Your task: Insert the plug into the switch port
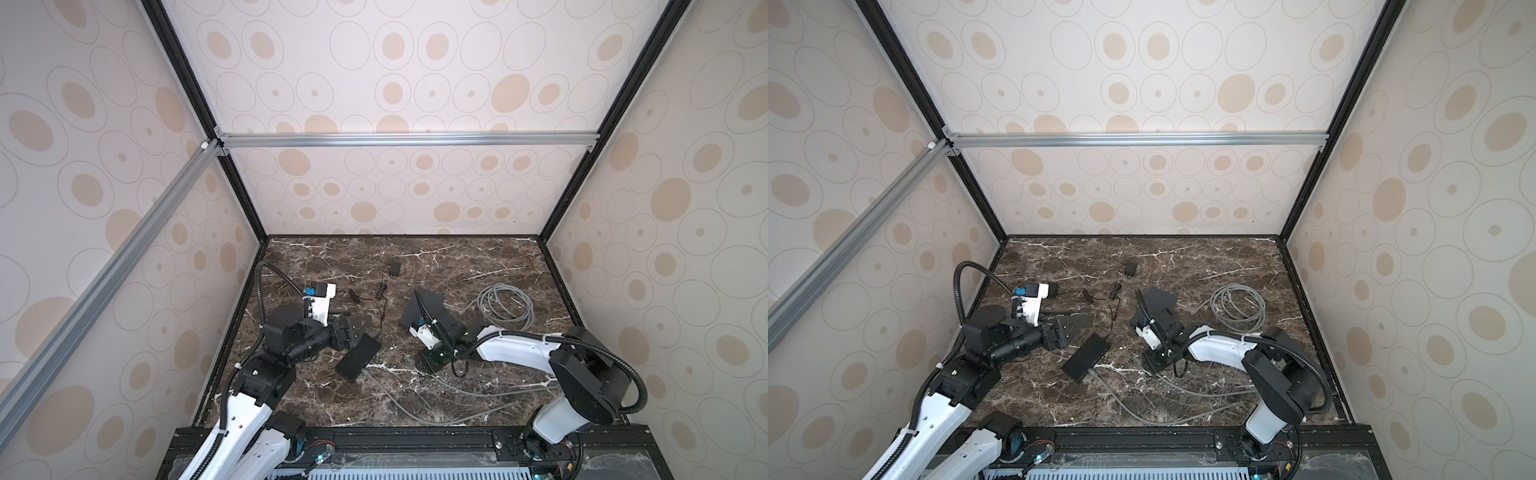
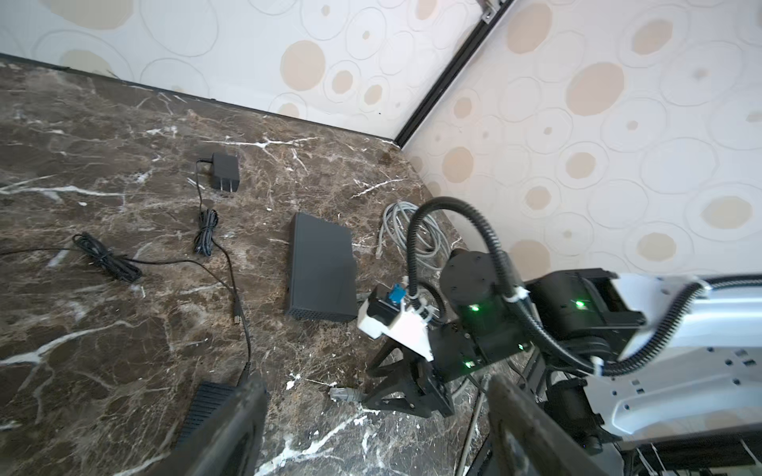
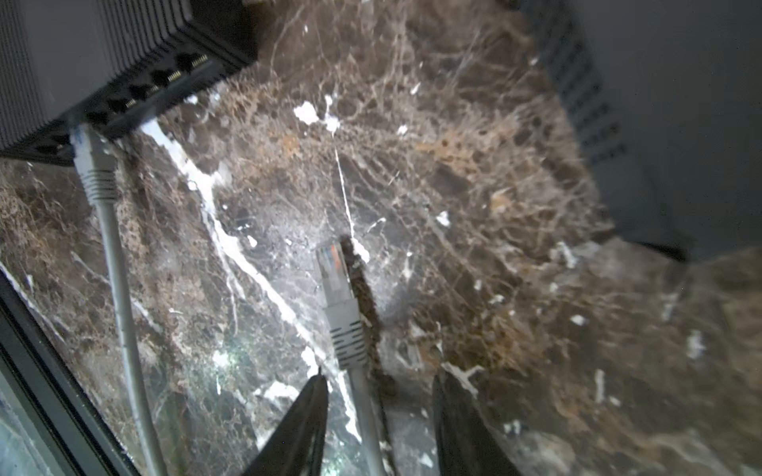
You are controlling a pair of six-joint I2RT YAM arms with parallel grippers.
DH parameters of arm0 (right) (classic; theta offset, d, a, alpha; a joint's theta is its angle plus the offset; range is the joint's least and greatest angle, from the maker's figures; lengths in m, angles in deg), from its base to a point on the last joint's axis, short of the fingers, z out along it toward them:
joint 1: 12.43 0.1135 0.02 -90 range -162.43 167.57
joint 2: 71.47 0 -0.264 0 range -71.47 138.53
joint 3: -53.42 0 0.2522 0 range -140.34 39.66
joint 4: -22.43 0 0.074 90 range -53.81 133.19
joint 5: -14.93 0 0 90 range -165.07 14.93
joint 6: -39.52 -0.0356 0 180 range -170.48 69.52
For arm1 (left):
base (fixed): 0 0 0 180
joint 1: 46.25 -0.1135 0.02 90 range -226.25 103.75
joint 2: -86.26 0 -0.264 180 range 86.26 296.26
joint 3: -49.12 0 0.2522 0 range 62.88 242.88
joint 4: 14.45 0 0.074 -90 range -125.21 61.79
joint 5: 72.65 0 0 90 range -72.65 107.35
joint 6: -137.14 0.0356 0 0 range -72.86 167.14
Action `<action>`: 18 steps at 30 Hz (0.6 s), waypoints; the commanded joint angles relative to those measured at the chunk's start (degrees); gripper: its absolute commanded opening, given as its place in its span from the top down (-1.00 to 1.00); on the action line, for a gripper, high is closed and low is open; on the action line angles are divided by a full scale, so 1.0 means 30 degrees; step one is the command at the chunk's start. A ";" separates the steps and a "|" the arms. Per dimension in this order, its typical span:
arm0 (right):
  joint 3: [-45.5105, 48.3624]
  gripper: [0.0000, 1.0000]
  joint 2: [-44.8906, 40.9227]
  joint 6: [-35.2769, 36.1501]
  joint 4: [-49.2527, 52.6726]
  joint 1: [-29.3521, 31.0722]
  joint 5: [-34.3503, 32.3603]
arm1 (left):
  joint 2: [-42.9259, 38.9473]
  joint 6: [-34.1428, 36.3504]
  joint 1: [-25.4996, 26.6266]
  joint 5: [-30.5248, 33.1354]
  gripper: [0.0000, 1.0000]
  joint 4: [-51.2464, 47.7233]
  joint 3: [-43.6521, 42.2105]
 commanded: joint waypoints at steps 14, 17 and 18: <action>0.0100 0.28 0.0957 0.0274 -0.0060 0.0122 0.1181 | -0.0707 0.1020 -0.0146 0.0123 -0.66 -0.1014 -0.0238; 0.0472 0.28 0.0568 0.0342 -0.0084 0.0183 0.1110 | -0.0621 0.1007 -0.0122 0.0066 -0.66 -0.0922 -0.0251; 0.0536 0.28 0.0472 0.0339 -0.0124 0.0200 0.1110 | -0.0591 0.1011 -0.0157 0.0036 -0.66 -0.0921 -0.0268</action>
